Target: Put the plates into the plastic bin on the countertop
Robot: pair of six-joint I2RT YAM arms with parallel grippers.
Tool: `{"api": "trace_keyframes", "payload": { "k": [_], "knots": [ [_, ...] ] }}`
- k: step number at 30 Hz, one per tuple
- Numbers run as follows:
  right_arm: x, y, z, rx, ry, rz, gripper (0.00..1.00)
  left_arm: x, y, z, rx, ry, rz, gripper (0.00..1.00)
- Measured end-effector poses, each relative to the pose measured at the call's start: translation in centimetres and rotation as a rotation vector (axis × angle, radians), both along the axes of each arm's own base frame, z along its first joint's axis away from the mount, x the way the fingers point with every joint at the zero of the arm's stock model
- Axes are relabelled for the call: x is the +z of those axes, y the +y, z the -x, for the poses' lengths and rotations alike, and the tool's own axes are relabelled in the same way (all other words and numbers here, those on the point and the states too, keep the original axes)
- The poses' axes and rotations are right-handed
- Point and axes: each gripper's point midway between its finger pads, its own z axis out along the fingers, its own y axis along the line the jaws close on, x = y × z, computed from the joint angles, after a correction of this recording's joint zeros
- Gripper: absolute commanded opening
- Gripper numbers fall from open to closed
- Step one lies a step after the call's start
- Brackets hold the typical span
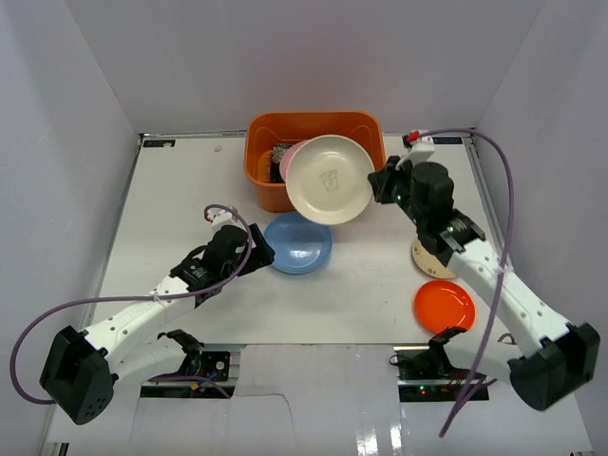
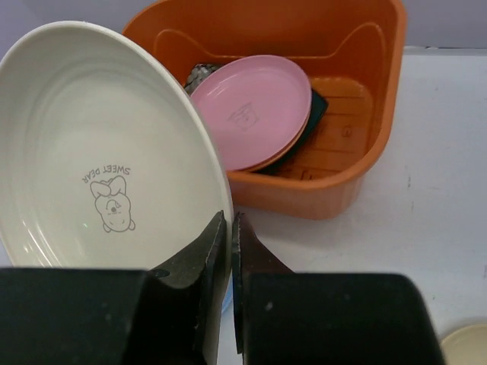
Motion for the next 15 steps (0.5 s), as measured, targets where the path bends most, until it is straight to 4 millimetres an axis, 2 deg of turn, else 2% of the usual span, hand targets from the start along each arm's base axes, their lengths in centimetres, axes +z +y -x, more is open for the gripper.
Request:
{"api": "trace_keyframes", "payload": {
  "k": [2,7,9,15],
  "knots": [
    [0.9,-0.1,-3.5,-0.044,0.001,0.008,0.08,-0.2,-0.4,-0.3,-0.002,0.001,0.016,0.94],
    [1.1,1.7,-12.5,-0.086,0.014,0.039,0.08,-0.8,-1.2,-1.6,-0.001,-0.007,0.032,0.94],
    [0.3,2.3,-15.5,-0.096,0.026,0.054,0.08,-1.4,-1.3,-2.0,0.002,0.004,0.026,0.94],
    [-3.6,2.4,-21.6,-0.114,0.095,0.097,0.08,-4.5,-0.9,-2.6,0.016,0.078,-0.021,0.90]
  ]
}}
